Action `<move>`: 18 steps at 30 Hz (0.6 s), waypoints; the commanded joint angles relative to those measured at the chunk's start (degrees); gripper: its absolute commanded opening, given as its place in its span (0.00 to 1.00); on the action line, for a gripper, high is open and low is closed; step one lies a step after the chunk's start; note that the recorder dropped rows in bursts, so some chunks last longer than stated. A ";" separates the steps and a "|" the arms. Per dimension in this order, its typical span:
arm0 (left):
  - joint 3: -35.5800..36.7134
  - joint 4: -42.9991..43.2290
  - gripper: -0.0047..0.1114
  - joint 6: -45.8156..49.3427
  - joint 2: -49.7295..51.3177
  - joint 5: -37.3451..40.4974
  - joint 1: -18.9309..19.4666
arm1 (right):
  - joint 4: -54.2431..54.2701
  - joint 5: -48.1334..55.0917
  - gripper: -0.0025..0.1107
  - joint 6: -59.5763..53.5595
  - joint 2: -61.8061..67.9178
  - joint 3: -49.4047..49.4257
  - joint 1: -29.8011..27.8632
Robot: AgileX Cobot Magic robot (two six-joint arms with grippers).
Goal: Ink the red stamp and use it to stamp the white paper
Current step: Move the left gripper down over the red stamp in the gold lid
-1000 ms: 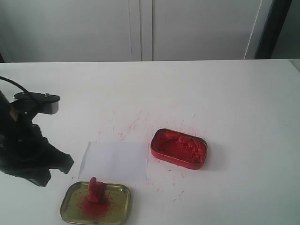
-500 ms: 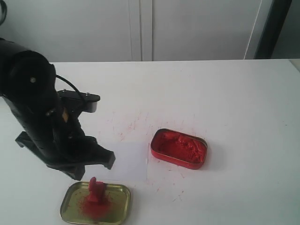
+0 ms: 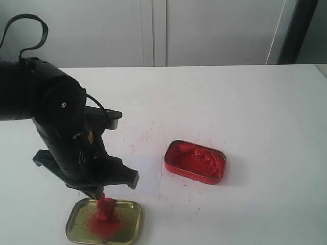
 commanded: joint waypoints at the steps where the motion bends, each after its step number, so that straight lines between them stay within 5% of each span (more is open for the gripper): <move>1: -0.13 0.61 0.27 -0.62 0.70 0.79 -0.26 | 0.19 -0.83 0.02 0.02 -0.35 0.33 -0.10; 4: -0.13 1.85 0.42 -0.62 0.70 0.69 -0.26 | 0.19 -0.83 0.02 0.02 -0.35 0.33 -0.10; 18: -0.13 2.02 0.42 -0.62 4.35 -0.96 -0.26 | 0.19 -0.83 0.02 0.02 -0.35 0.33 -0.10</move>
